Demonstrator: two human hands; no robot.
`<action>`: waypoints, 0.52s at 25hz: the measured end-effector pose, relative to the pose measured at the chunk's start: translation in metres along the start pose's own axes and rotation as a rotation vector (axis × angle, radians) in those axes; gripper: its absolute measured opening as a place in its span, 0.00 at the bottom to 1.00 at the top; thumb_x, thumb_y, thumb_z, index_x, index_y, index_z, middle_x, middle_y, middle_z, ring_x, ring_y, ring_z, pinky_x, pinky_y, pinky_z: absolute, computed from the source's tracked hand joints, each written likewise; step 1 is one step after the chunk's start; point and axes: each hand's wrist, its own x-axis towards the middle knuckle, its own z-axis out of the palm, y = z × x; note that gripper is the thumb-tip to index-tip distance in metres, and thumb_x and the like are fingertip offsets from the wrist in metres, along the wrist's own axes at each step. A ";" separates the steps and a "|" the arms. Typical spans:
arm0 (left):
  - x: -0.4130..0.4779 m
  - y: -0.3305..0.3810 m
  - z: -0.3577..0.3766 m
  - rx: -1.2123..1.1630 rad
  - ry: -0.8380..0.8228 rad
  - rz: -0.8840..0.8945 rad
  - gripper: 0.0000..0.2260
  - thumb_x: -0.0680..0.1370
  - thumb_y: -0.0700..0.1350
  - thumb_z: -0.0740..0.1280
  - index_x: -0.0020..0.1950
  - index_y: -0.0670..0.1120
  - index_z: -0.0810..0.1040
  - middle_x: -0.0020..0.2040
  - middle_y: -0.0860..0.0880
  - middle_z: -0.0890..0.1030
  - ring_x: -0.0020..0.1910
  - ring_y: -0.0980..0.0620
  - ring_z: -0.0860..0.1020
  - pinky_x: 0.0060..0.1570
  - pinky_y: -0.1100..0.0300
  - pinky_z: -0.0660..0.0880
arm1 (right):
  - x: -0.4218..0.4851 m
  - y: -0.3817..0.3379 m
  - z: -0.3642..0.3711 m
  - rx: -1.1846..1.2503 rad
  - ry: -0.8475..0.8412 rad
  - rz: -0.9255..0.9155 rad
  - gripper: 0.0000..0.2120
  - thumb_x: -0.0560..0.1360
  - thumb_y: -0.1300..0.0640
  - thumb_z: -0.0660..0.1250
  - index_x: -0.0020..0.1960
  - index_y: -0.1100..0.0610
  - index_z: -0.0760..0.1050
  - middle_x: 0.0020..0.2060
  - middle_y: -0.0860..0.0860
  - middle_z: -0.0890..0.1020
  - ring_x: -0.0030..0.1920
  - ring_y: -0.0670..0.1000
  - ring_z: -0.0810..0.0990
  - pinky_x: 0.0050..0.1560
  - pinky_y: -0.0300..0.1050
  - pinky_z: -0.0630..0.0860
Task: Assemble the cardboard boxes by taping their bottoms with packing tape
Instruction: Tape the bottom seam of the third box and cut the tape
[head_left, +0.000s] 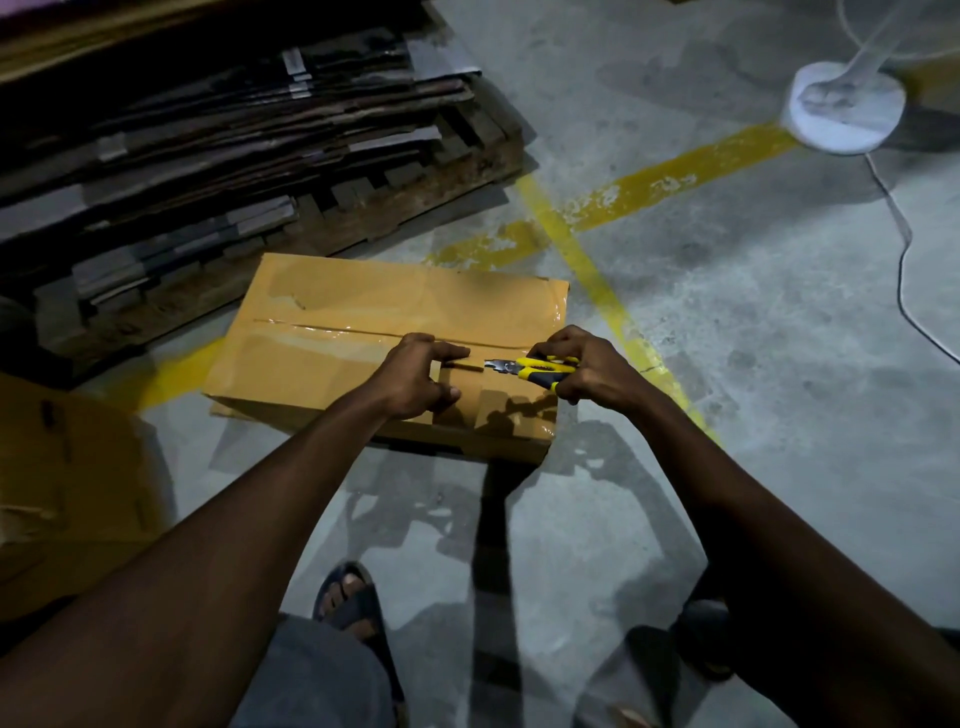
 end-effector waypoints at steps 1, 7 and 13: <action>0.000 -0.001 0.000 -0.033 -0.015 -0.008 0.27 0.72 0.38 0.74 0.69 0.52 0.74 0.71 0.44 0.68 0.58 0.42 0.76 0.54 0.52 0.79 | 0.001 0.002 0.002 -0.002 -0.003 -0.007 0.32 0.54 0.55 0.67 0.59 0.52 0.82 0.52 0.52 0.75 0.50 0.53 0.77 0.41 0.44 0.75; 0.001 0.012 0.009 -0.571 -0.050 -0.237 0.15 0.77 0.37 0.67 0.63 0.47 0.79 0.56 0.42 0.80 0.49 0.49 0.79 0.41 0.59 0.78 | -0.001 0.011 0.006 0.030 -0.001 -0.028 0.36 0.53 0.48 0.66 0.60 0.55 0.80 0.54 0.52 0.74 0.53 0.52 0.75 0.44 0.46 0.76; 0.012 0.055 0.038 -0.421 0.333 -0.158 0.13 0.76 0.37 0.68 0.55 0.52 0.83 0.55 0.50 0.82 0.54 0.51 0.77 0.54 0.56 0.77 | 0.003 0.024 -0.013 0.071 -0.031 0.020 0.24 0.69 0.46 0.65 0.60 0.57 0.80 0.56 0.54 0.78 0.60 0.55 0.74 0.58 0.46 0.69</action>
